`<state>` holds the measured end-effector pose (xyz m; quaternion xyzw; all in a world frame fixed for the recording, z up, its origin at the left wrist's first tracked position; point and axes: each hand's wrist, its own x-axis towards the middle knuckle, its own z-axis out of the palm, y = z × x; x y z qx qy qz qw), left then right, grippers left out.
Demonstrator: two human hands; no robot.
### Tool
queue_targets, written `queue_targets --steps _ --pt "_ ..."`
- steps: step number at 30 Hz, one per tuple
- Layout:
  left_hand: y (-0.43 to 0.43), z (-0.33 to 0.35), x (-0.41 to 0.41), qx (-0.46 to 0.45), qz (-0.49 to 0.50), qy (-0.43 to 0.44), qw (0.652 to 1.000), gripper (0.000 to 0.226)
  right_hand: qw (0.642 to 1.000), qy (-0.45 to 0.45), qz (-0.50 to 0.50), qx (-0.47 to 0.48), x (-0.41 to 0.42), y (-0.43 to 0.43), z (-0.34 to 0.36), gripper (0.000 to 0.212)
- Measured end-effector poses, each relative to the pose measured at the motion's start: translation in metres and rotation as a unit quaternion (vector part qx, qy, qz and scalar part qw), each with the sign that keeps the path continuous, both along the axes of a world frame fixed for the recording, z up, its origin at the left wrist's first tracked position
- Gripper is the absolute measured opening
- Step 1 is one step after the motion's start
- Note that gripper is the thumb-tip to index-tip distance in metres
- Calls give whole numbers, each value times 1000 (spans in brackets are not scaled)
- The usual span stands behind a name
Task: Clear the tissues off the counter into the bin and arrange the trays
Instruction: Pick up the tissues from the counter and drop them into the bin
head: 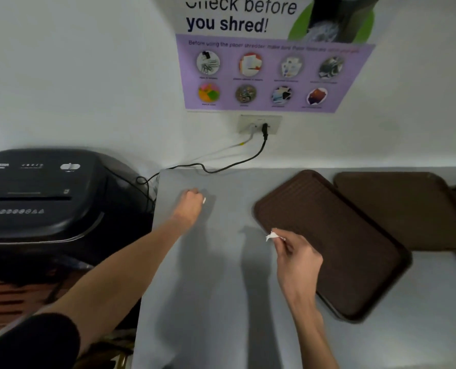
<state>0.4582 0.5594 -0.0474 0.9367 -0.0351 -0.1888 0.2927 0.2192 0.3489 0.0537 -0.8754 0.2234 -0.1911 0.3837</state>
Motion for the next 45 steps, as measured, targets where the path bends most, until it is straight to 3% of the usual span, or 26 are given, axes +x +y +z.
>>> queue_targets --steps 4,9,16,20,26,33,38,45 --pt "-12 11 -55 28 -21 -81 996 26 1000 -13 -27 7 -35 -25 4 26" --pt "-57 35 -155 -96 -45 -134 985 5 997 -31 -69 17 -92 -68 14 27" --pt "-165 113 -287 -284 -44 -76 955 17 988 -59 -141 36 -196 -160 38 20" --pt "-245 147 -344 -341 -68 -65 935 19 981 -77 -175 37 -258 -223 53 20" --pt "-361 174 -398 -349 -164 -72 920 20 962 -106 -244 63 -333 -319 66 19" --pt "-523 176 -425 -332 -260 -11 907 19 924 -117 -359 61 -400 -441 62 25" --pt "-658 168 -436 -321 -336 20 885 25 897 -98 -428 46 -434 -538 63 24" --pt "-843 171 -472 -329 -448 66 829 26 835 -111 -535 61 -488 -654 75 23"
